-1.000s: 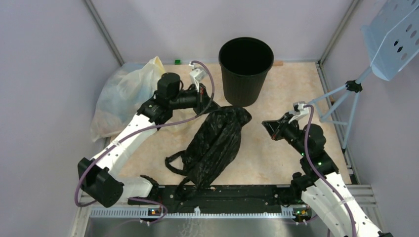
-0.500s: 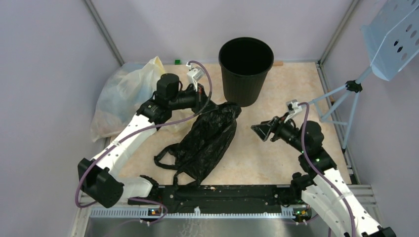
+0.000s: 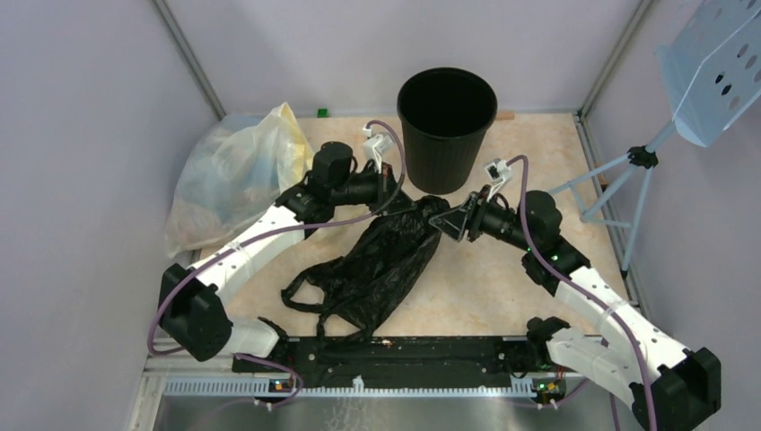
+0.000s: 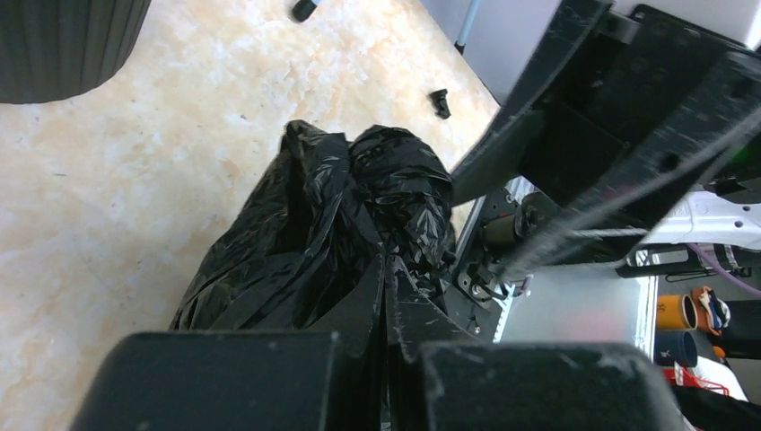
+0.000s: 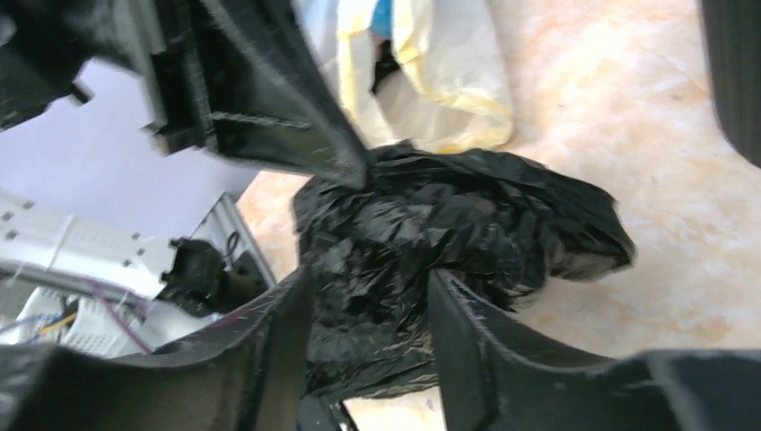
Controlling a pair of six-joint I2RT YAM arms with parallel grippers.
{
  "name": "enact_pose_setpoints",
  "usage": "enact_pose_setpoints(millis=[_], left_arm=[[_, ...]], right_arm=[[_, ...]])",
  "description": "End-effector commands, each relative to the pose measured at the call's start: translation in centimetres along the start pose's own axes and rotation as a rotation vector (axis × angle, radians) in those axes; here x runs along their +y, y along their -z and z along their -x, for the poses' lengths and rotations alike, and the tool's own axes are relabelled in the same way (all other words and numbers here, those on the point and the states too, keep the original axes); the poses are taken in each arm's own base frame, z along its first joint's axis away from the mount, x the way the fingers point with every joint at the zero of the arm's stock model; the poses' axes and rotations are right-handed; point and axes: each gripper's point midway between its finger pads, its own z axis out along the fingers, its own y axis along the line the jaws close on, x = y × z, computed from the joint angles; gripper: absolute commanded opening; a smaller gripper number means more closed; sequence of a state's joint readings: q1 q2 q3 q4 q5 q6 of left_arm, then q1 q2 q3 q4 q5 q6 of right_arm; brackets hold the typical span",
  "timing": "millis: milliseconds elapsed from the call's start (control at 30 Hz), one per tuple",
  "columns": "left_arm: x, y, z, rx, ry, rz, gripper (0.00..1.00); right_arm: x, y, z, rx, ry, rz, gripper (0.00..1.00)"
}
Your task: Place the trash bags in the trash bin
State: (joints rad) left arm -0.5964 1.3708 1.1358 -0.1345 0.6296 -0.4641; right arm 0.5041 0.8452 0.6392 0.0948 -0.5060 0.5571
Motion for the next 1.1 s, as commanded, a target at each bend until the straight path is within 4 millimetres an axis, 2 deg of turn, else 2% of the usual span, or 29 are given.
enact_pose_setpoints(millis=[0, 100, 167, 200, 233, 333, 467, 600, 733, 867, 1067], left_arm=[[-0.7, -0.5, 1.1, -0.051, -0.026, -0.031, 0.0], [-0.6, -0.5, 0.7, -0.051, -0.028, -0.033, 0.03], [-0.3, -0.7, 0.2, -0.036, -0.027, -0.038, 0.07], [-0.2, -0.8, -0.1, -0.025, -0.025, -0.043, 0.11], [0.0, -0.9, -0.4, -0.016, -0.025, -0.042, 0.19], [0.7, -1.1, -1.1, 0.004, -0.024, -0.027, 0.4], [2.9, -1.1, -1.0, -0.02, -0.032, 0.087, 0.66], [5.3, -1.8, -1.1, -0.016, -0.028, 0.183, 0.7], [7.2, -3.7, -2.5, 0.049, -0.027, 0.214, 0.7], [7.5, -6.1, -4.1, 0.129, -0.094, 0.213, 0.74], [5.2, -9.7, -7.8, 0.309, -0.177, 0.066, 0.82]], right_arm=[[-2.1, -0.4, 2.2, -0.069, 0.015, -0.146, 0.45], [-3.3, 0.1, 1.5, -0.083, 0.001, -0.203, 0.29], [-4.2, 0.5, 0.6, -0.071, -0.006, -0.238, 0.13], [-4.7, 0.6, 0.0, -0.058, -0.007, -0.256, 0.04], [-5.3, 0.9, -0.7, -0.042, -0.012, -0.282, 0.0], [-7.9, 2.2, -3.6, 0.015, -0.034, -0.393, 0.0], [-11.5, 4.5, -7.9, 0.091, -0.076, -0.561, 0.0], [-14.2, 6.3, -12.4, 0.185, -0.148, -0.686, 0.0], [-15.2, 7.1, -15.0, 0.246, -0.184, -0.728, 0.0], [-15.7, 7.7, -15.7, 0.245, -0.189, -0.749, 0.0], [-15.8, 7.9, -15.7, 0.231, -0.201, -0.762, 0.0]])
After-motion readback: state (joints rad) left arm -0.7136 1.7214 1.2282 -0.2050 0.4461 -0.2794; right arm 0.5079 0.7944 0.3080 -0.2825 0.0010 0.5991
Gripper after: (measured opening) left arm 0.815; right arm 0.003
